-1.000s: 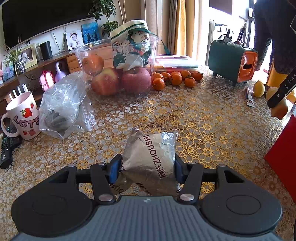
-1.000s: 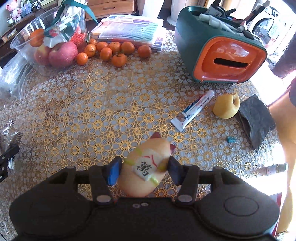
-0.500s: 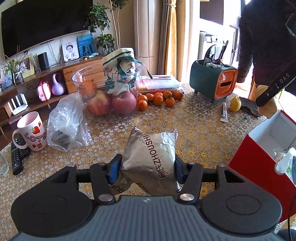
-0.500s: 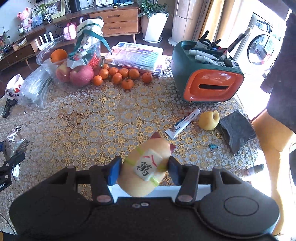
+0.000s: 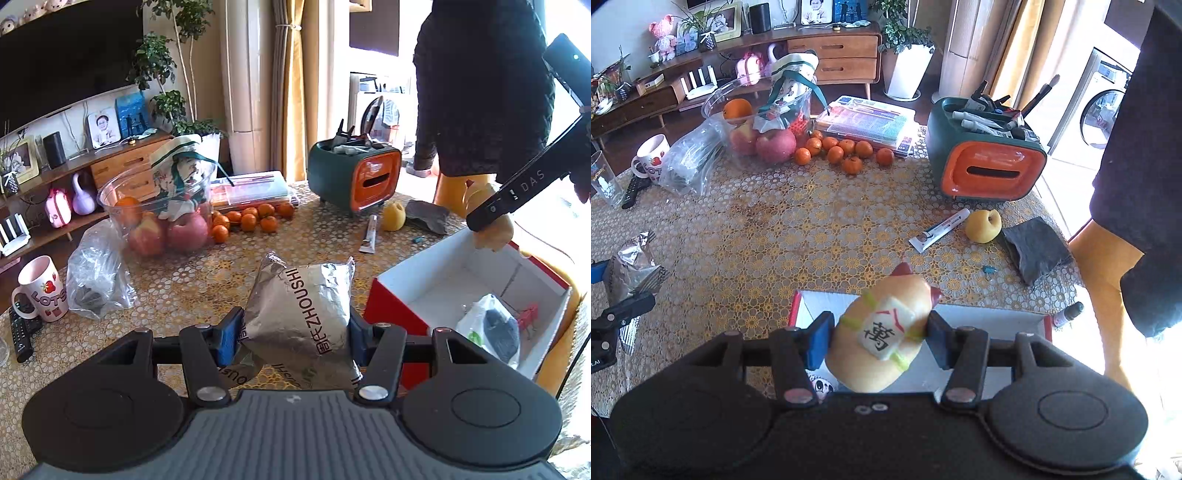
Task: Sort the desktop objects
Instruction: 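Carry the silver packet and yellow figure with both tools over the red box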
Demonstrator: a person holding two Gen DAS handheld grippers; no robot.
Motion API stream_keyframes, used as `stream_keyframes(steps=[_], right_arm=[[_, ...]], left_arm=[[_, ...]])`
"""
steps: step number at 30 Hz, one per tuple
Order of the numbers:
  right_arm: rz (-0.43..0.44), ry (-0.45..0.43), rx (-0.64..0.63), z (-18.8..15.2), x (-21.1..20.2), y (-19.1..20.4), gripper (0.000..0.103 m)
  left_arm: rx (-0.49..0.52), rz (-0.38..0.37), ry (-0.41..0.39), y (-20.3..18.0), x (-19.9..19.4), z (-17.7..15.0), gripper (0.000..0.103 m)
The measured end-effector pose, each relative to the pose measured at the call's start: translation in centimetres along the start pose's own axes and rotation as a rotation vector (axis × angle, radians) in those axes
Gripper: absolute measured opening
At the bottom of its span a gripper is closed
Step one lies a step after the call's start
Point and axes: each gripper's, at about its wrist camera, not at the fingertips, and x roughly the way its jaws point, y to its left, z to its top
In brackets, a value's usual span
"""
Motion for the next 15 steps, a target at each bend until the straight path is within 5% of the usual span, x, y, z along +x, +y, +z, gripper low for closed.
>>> stream_keyframes(steps=[15], right_arm=[[0.006,-0.034,0.041,-6.1,-3.1,-3.9,0.053]], left_arm=[[0.074,-0.110,-0.002,-9.2,-1.5,0.5,0.056]])
